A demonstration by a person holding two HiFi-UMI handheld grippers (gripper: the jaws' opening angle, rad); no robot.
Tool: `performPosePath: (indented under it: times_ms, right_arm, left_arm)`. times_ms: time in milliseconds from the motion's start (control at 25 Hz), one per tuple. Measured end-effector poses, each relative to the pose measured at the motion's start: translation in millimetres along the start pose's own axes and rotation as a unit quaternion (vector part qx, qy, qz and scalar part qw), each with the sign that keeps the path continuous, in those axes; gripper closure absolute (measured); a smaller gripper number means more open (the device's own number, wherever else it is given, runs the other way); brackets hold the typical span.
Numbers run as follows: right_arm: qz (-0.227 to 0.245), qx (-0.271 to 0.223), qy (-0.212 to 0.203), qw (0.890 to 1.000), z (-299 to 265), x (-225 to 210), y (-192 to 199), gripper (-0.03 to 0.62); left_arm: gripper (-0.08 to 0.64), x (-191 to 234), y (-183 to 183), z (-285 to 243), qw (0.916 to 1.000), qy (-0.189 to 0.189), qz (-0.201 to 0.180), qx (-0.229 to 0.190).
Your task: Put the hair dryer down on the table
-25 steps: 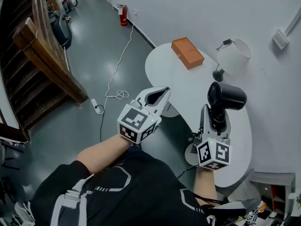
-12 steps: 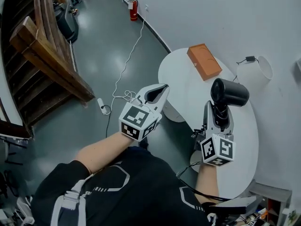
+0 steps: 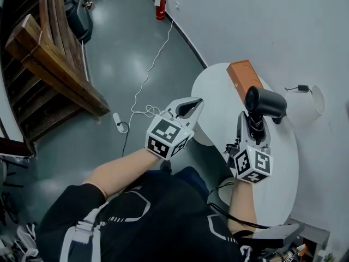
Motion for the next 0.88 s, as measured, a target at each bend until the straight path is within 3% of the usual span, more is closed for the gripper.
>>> performPosePath:
  times_ms: [200,360,520,880]
  right_arm:
    - [0.017,0.032,-0.009,0.999,-43,-6,4,0.333]
    - [0.019,0.066,-0.025,0.997,-79,-18,12,0.333]
    - [0.012,0.086,-0.035,0.996,-111,-32,16,0.333]
    - [0.014,0.147,-0.121,0.982,-177,-39,40,0.333]
  left_arm:
    - [0.56,19,0,-22,0.9997,-0.003,0.018,-0.015]
    - [0.56,34,4,-41,0.9994,-0.026,0.021,0.001]
    - [0.56,41,11,-56,0.9992,-0.027,0.022,0.02]
    - [0.56,62,27,-99,0.9941,-0.081,0.06,0.04]
Point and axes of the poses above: the fingertips, and each gripper's own axes: z backward along the fingers, x to its left, y out of its underside, the point moved 9 cm from there along z, backward along the fingers, and after that the axes turned 4 degrees about -z, right-handed, at the moved point
